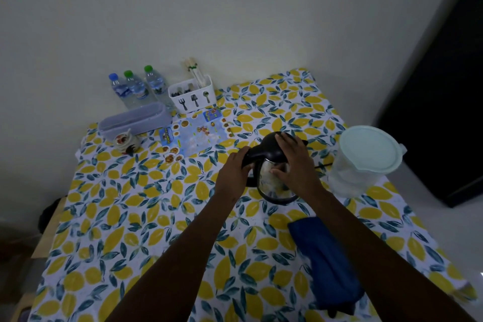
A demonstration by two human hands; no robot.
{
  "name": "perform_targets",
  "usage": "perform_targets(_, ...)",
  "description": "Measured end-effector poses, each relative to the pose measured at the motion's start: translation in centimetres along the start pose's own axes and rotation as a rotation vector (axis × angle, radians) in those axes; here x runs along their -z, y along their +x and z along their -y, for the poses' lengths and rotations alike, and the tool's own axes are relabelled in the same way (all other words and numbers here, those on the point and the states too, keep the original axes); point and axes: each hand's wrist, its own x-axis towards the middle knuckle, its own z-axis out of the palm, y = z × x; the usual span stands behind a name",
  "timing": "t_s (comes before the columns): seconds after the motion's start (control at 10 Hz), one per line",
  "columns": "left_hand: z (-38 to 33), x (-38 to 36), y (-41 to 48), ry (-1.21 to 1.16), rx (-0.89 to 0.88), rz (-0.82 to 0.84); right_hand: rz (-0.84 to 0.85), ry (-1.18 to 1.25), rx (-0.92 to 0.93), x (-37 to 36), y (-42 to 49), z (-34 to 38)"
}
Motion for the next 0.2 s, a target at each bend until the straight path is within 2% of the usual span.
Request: perform_targets(0.2,-0.13,1.56,-0.50,0.084,-0.051,-0.020,-0.048,-0.179,0.044,0.83,0.50,0.63)
